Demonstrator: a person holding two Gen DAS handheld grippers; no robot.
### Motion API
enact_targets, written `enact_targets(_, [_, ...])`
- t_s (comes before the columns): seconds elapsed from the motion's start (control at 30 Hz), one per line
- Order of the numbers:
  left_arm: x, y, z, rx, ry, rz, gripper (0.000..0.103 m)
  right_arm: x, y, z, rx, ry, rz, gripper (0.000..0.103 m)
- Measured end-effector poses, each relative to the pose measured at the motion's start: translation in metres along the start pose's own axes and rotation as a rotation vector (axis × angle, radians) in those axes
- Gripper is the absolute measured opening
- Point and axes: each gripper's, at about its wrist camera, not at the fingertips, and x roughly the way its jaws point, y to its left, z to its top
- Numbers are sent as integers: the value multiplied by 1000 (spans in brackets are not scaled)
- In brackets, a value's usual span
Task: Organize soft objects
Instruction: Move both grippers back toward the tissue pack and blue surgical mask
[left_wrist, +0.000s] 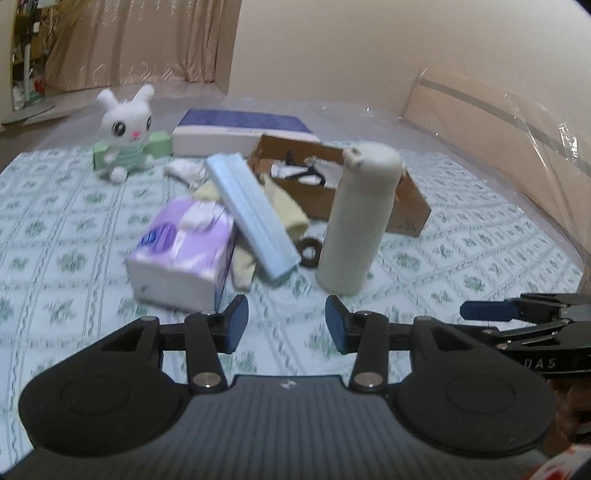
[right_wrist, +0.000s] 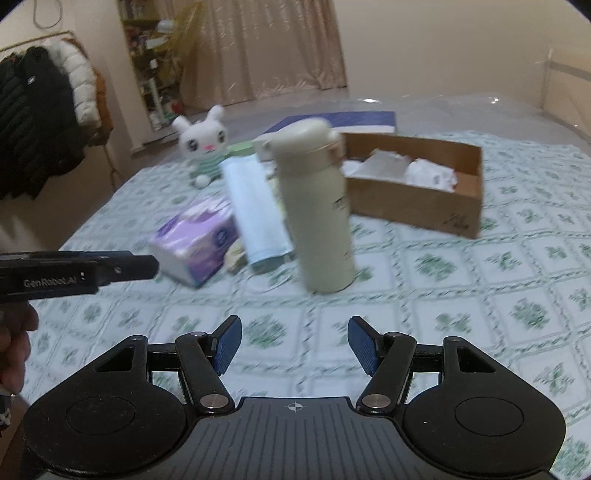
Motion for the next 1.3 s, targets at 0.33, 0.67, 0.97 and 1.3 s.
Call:
enact_targets(0.33, [-17,11,-9,-7,-12,28,42,0,16,-9,-27,10,8,64])
enact_targets(0.67, [-20,17,-11,-9,-17,43,43,0,24,-9,-57,-3,-9,64])
enact_targets(0.97, [-20,33,-11,-5,-15,65,43,10,41,-7,-116,-17,-16,64])
enact_targets(1.3, [-10,57,-7,4,-11,73,43,24,57,-1,-173,-25,-21,64])
